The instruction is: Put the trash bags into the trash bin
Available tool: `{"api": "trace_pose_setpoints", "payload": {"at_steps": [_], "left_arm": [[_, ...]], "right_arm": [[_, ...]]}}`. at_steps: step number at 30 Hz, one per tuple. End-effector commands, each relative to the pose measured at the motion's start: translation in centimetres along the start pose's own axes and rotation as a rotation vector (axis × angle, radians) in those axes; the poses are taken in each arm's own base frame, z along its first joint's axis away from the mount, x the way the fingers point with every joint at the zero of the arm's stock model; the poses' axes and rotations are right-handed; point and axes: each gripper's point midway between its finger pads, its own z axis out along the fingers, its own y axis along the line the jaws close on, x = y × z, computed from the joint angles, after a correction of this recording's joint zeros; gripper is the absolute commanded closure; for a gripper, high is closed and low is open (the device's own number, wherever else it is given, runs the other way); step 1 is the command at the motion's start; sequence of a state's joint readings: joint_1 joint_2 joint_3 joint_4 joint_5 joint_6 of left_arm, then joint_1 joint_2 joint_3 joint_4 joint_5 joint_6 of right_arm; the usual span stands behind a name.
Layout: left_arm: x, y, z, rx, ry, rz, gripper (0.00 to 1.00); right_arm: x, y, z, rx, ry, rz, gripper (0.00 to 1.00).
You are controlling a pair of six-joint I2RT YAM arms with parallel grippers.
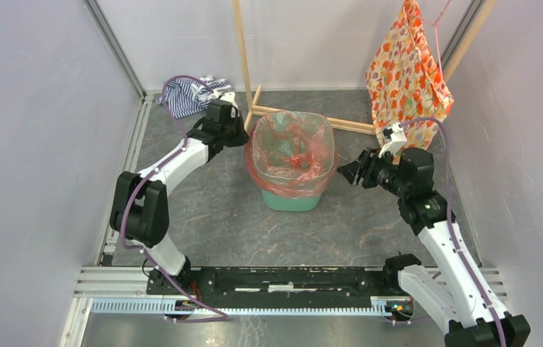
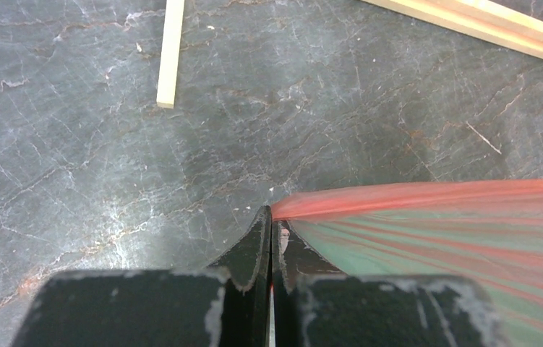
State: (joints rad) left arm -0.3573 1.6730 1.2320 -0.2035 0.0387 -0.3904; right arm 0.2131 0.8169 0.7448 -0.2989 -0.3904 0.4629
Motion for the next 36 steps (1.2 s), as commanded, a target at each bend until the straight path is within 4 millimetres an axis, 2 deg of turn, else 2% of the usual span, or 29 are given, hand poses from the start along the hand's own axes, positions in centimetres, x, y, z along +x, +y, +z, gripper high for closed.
{"api": "trace_pose_setpoints", "payload": {"at_steps": [1, 6, 10, 23, 33, 36], "left_arm": [[-1.3, -1.0, -1.9, 0.047, -0.052, -0.010, 0.98], [-1.6, -1.2, -2.7, 0.053, -0.070, -0.021, 0.98], [-1.5, -1.3, -2.8, 0.057, -0.069, -0.025, 0.98], [-1.2, -1.1, -2.6, 0.053, -0.064, -0.022, 0.98], [-0.9, -1.1, -2.3, 0.058, -0.054, -0.021, 0.98], [-0.8, -1.1, -2.2, 0.060, -0.052, -0.023, 0.98]], "right_arm": [[-0.6, 2.7, -1.4, -0.114, -0.044, 0.042, 0.41], [-0.5, 4.4, -2.5, -0.186, -0.048, 0.068, 0.42], [-0.3, 5.0, -2.6, -0.208, -0.034, 0.081, 0.42], [2.7, 5.7, -0.6, -0.220, 0.018, 0.160, 0.45], [1.5, 7.1, -1.4, -0.248, -0.038, 0.142, 0.44], [2.1, 7.2, -1.1, -0.254, -0.026, 0.140, 0.43]]}}
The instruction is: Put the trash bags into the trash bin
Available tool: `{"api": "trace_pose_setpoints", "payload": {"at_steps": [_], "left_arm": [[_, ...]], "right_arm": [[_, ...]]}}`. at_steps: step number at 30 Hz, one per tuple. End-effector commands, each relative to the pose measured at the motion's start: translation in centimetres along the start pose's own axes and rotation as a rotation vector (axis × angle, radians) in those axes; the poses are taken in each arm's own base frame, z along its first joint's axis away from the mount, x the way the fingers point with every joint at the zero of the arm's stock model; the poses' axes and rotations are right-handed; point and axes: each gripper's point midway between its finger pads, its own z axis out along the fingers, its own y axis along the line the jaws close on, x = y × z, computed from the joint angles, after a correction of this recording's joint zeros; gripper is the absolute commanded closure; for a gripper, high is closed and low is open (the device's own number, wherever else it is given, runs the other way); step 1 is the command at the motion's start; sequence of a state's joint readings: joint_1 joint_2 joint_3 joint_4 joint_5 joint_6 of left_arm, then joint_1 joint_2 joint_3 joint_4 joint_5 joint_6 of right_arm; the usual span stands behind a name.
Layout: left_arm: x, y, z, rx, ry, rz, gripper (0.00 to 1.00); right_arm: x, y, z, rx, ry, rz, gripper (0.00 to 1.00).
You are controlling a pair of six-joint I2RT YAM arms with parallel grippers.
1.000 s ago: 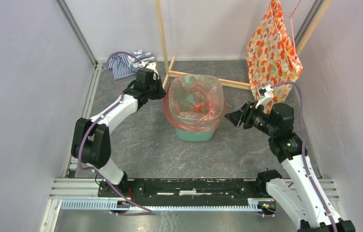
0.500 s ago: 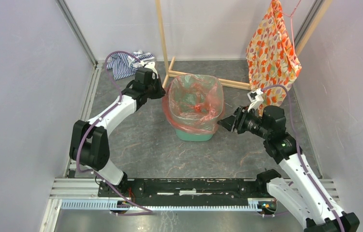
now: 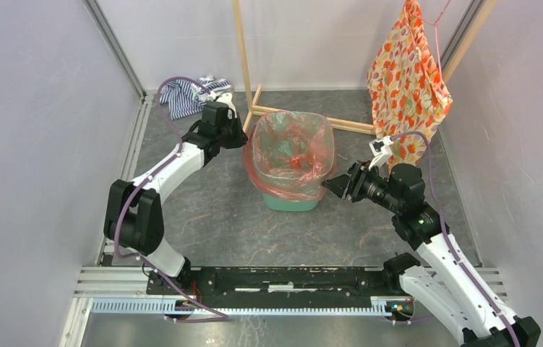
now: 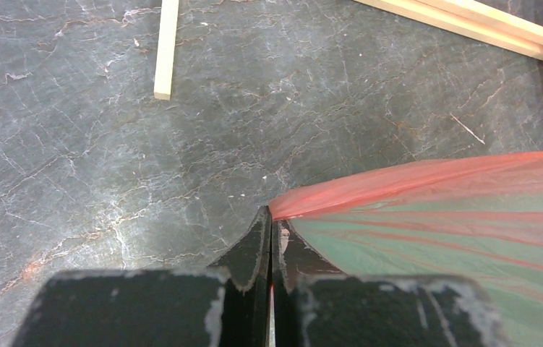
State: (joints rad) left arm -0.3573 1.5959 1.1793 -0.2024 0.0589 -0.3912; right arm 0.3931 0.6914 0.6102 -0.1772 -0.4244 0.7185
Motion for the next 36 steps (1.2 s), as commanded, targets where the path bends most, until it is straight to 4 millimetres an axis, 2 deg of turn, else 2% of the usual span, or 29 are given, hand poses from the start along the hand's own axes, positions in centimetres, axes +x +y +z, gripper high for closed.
{"api": "trace_pose_setpoints", "payload": {"at_steps": [1, 6, 9, 14, 16, 19, 30, 34, 36], "left_arm": [[-0.9, -0.7, -0.2, 0.030, -0.035, -0.023, 0.98], [-0.8, -0.7, -0.1, 0.030, -0.031, -0.023, 0.98], [-0.6, -0.5, 0.1, 0.026, -0.025, -0.026, 0.98], [0.2, -0.1, 0.5, 0.009, -0.009, -0.042, 0.98], [0.6, 0.2, 0.7, 0.001, 0.000, -0.062, 0.98], [1.7, 0.4, 1.2, -0.004, 0.020, -0.106, 0.98], [4.9, 1.3, 2.5, -0.030, 0.081, -0.216, 0.98], [5.9, 2.0, 2.9, -0.061, 0.105, -0.224, 0.98], [6.3, 2.1, 3.1, -0.064, 0.117, -0.227, 0.98]], "right_arm": [[-0.9, 1.3, 0.3, -0.039, -0.041, -0.023, 0.43], [1.0, 0.5, 1.2, -0.025, 0.000, -0.015, 0.43], [1.2, -0.4, 1.2, 0.018, -0.004, -0.017, 0.49], [1.7, -3.3, 0.9, 0.152, -0.010, -0.037, 0.84], [2.0, -4.4, 1.0, 0.188, -0.010, -0.042, 0.94], [2.9, -5.4, 1.3, 0.209, 0.005, -0.045, 0.99], [7.2, -9.0, 2.4, 0.275, 0.112, -0.074, 1.00], [8.3, -10.9, 2.2, 0.339, 0.129, -0.095, 1.00], [8.8, -11.1, 2.2, 0.334, 0.138, -0.101, 0.88]]}}
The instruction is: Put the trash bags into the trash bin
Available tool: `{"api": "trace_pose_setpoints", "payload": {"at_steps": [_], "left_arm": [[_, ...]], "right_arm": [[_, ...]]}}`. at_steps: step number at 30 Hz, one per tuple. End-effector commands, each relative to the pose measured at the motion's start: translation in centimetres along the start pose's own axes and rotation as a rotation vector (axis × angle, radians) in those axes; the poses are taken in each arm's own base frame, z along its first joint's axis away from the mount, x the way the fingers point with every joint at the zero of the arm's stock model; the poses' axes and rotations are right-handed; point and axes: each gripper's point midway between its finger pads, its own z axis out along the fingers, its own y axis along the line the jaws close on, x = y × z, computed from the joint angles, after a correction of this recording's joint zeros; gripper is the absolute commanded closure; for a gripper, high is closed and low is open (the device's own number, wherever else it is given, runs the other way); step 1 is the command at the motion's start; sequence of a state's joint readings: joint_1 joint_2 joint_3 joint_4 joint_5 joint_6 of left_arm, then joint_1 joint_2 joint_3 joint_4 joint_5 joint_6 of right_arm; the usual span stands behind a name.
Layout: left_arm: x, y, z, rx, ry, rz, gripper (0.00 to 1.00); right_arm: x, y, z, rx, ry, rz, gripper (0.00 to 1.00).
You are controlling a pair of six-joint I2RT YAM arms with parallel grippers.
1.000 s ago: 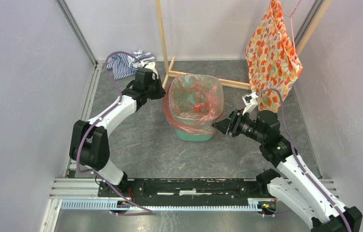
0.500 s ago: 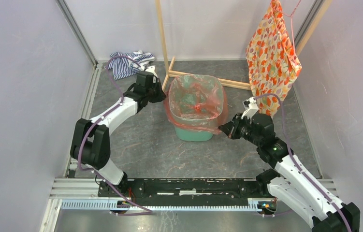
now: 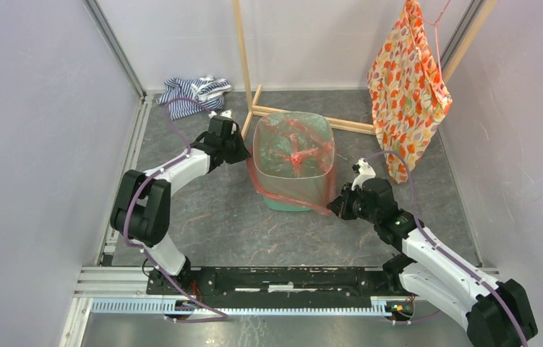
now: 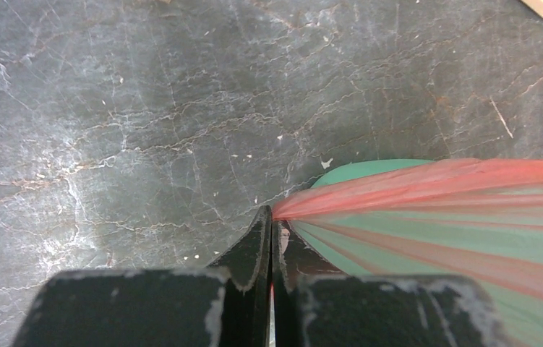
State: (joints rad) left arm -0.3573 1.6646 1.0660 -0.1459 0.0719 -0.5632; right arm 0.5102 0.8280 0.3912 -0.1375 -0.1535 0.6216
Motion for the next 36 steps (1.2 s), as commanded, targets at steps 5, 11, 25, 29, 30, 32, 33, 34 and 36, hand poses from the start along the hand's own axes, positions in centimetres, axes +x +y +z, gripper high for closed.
{"api": "trace_pose_setpoints", "payload": {"at_steps": [5, 11, 25, 29, 30, 32, 33, 34, 36], "left_arm": [[1.0, 0.8, 0.8, -0.018, 0.018, -0.046, 0.98], [1.1, 0.7, 0.3, -0.006, 0.015, -0.047, 0.98], [3.0, 1.8, 0.5, -0.027, 0.043, -0.062, 0.98], [3.4, 2.2, 1.1, -0.040, 0.051, -0.069, 0.98], [3.5, 2.3, 1.2, -0.045, 0.051, -0.069, 0.98], [3.6, 2.5, 1.5, -0.054, 0.053, -0.068, 0.98], [3.6, 2.7, 1.7, -0.058, 0.054, -0.069, 0.98], [3.7, 2.8, 1.8, -0.062, 0.057, -0.068, 0.98], [4.0, 2.9, 2.2, -0.066, 0.066, -0.068, 0.98]], "right_arm": [[-0.1, 0.2, 0.0, -0.026, -0.043, -0.028, 0.56], [0.0, 1.9, -0.5, -0.117, -0.052, 0.055, 0.39], [2.6, 0.3, 0.6, -0.109, -0.033, 0.120, 0.86], [2.6, -1.4, 1.1, -0.025, -0.042, 0.076, 0.99], [2.5, -2.1, 1.2, 0.011, -0.047, 0.060, 1.00], [2.2, -3.4, 1.3, 0.083, -0.057, 0.029, 1.00], [2.2, -4.1, 1.4, 0.115, -0.058, 0.016, 1.00], [2.3, -4.4, 1.5, 0.129, -0.054, 0.004, 1.00], [2.5, -4.6, 1.9, 0.134, -0.045, -0.010, 1.00]]}}
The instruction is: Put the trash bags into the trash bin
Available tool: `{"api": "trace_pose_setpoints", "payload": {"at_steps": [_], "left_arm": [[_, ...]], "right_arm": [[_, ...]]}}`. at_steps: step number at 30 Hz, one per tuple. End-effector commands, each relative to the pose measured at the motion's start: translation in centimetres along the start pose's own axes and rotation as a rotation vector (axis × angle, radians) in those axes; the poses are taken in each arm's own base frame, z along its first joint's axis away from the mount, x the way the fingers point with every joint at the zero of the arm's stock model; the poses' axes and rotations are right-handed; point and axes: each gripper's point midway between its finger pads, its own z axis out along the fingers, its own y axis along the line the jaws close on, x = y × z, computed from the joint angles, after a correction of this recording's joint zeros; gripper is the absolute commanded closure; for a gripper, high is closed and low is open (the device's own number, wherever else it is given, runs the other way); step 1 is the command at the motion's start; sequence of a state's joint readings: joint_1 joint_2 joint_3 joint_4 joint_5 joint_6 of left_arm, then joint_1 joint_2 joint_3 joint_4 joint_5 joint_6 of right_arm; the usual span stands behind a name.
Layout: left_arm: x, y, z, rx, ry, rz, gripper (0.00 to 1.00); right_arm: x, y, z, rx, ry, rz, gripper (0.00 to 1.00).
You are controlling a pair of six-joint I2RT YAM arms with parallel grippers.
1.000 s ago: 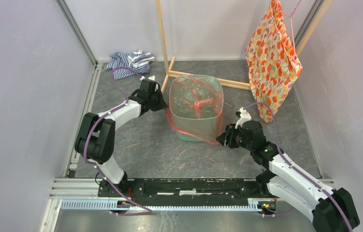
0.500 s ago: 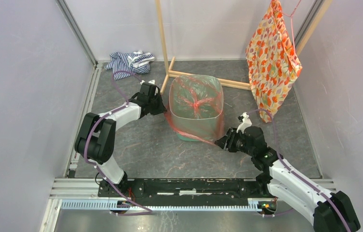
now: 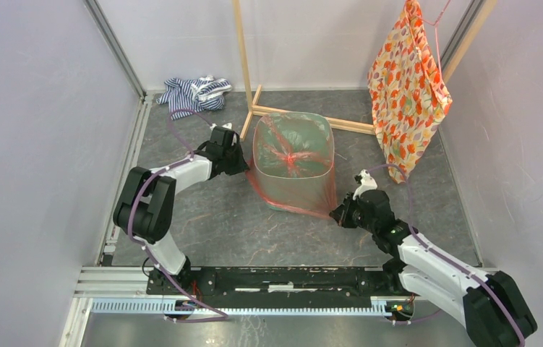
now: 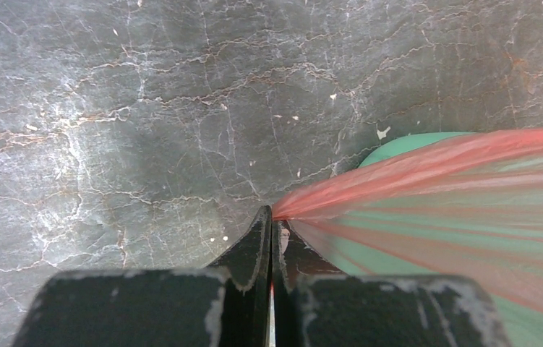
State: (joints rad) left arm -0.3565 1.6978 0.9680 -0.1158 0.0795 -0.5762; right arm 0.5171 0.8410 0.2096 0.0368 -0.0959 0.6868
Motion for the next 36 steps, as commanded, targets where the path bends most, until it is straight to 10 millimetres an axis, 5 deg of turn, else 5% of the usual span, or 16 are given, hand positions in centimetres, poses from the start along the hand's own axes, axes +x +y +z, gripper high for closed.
{"api": "trace_pose_setpoints", "payload": {"at_steps": [1, 11, 14, 17, 20, 29, 36], "left_arm": [[-0.3, 0.3, 1.1, -0.018, -0.016, -0.048, 0.98], [0.8, 1.5, 2.4, -0.063, 0.001, -0.031, 0.98], [0.6, 1.6, 2.3, -0.076, 0.007, -0.016, 0.94], [-0.5, 0.8, 0.8, -0.057, -0.023, -0.015, 0.68], [-1.5, 0.4, -1.2, -0.053, -0.052, -0.012, 0.60], [0.9, -1.0, -6.0, 0.096, -0.009, -0.092, 0.51], [3.7, -3.3, -6.3, 0.249, 0.038, -0.195, 0.50]], "right_arm": [[-0.9, -1.4, 0.6, 0.078, -0.030, -0.080, 1.00], [0.1, -3.8, 1.1, 0.218, -0.017, -0.149, 0.99], [0.0, -4.2, 0.9, 0.240, -0.023, -0.158, 0.84], [-0.4, -3.0, 0.7, 0.187, -0.028, -0.159, 0.66], [-0.8, -2.4, 0.4, 0.160, -0.042, -0.165, 0.58], [-0.7, -0.5, -0.2, 0.057, -0.044, -0.182, 0.46], [-0.7, 0.4, 0.1, 0.025, -0.031, -0.183, 0.45]]}}
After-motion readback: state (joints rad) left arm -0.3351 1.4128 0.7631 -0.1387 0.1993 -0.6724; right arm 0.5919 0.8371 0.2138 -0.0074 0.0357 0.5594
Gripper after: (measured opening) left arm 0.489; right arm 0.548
